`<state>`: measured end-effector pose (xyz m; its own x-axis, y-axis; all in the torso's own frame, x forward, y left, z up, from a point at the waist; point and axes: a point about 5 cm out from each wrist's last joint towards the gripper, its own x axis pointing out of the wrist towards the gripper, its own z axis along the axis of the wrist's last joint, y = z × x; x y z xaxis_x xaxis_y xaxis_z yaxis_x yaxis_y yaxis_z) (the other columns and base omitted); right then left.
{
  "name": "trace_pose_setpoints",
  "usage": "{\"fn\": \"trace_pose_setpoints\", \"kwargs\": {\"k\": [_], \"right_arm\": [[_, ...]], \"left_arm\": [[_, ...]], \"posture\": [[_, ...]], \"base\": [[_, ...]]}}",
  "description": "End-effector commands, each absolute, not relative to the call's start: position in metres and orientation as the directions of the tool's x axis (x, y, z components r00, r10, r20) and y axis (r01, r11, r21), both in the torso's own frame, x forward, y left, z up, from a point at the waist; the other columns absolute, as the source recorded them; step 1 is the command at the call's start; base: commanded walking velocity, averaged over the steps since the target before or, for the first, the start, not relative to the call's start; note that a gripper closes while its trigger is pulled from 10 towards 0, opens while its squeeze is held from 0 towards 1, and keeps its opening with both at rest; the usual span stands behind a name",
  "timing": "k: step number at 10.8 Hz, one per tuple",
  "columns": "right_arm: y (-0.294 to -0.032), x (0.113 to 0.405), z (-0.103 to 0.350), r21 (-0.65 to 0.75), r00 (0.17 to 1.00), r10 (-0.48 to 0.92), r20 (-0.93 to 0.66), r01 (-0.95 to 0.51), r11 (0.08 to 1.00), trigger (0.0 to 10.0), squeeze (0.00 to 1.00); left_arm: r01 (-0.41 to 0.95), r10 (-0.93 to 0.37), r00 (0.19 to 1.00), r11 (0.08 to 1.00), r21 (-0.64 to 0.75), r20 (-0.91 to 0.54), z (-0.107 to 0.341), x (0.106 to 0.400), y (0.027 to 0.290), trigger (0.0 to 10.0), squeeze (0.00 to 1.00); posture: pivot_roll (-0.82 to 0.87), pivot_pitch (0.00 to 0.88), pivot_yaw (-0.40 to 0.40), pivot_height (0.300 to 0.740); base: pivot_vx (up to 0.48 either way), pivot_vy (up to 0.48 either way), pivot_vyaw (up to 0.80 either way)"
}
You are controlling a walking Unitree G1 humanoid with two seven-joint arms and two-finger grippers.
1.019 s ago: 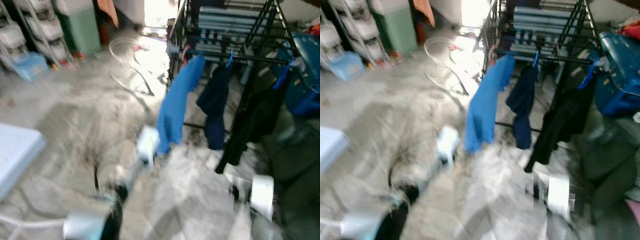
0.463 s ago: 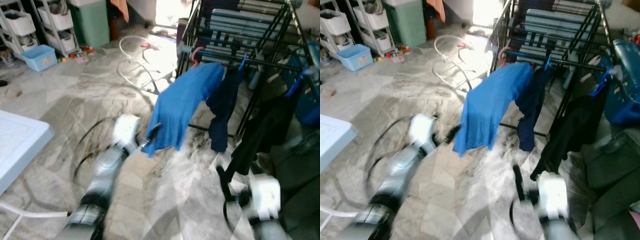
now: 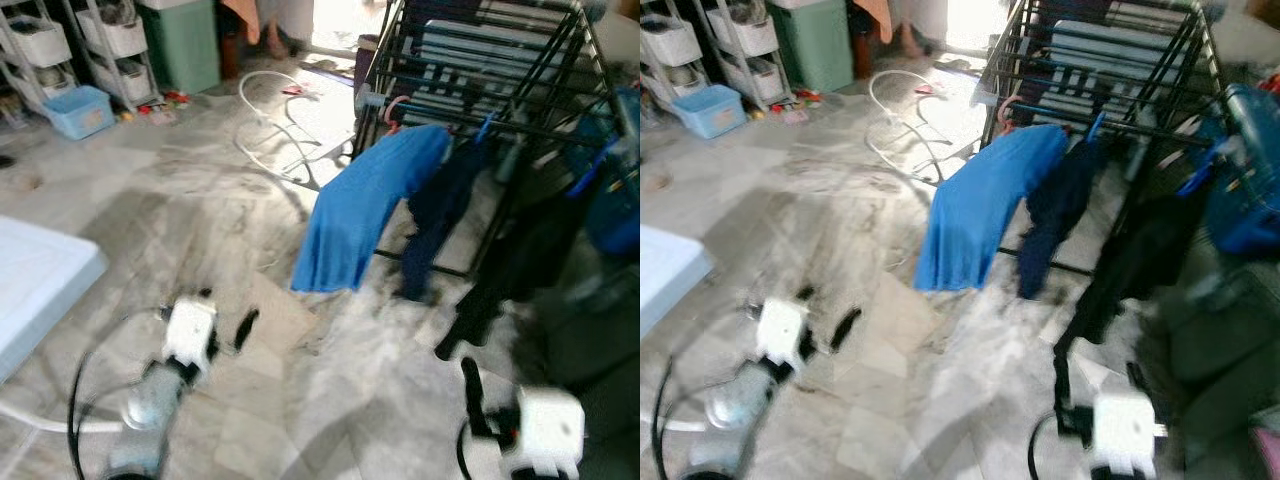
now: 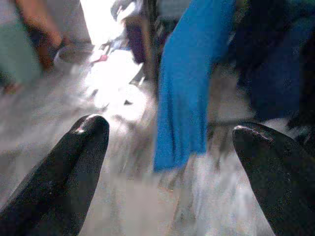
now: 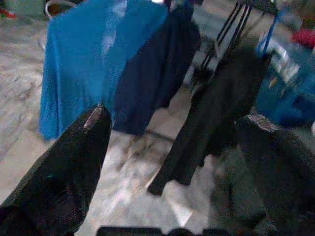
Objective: Hang hanger
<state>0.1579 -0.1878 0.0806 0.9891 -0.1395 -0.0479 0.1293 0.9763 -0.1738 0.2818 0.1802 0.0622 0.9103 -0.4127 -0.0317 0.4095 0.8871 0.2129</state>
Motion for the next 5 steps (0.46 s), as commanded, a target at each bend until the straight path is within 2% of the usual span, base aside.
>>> {"fn": "trace_pose_setpoints", "kwargs": {"k": [1,3,4,5], "right_arm": [[-0.189,0.162,0.087,-0.197,0.993,-0.115,-0.035,0.106,0.975,10.0,0.0],[-0.185,0.177,0.09,-0.237,0.998,-0.059,-0.019,0.053,0.97,10.0,0.0],[-0.181,0.178,0.09,-0.237,0.998,-0.059,-0.013,0.055,0.97,10.0,0.0],[-0.179,0.177,0.092,-0.22,0.993,-0.117,0.015,0.118,0.968,10.0,0.0]], "left_arm": [[0.475,-0.49,0.872,0.847,0.24,0.002,0.072,0.291,0.167,10.0,0.0],[0.517,-0.549,0.834,0.812,0.271,0.055,0.103,0.313,0.153,10.0,0.0],[0.484,-0.515,0.854,0.839,0.248,0.072,0.105,0.313,0.154,10.0,0.0],[0.4,-0.439,0.89,0.88,0.256,0.121,0.103,0.309,0.156,10.0,0.0]], "posture": [[0.07,0.0,-0.133,0.74],[0.09,0.0,-0.127,0.74],[0.09,0.0,-0.111,0.74],[0.08,0.0,-0.08,0.74]], "base": [[0.0,0.0,0.0],[0.0,0.0,0.0],[0.0,0.0,0.0],[0.0,0.0,0.0]]}}
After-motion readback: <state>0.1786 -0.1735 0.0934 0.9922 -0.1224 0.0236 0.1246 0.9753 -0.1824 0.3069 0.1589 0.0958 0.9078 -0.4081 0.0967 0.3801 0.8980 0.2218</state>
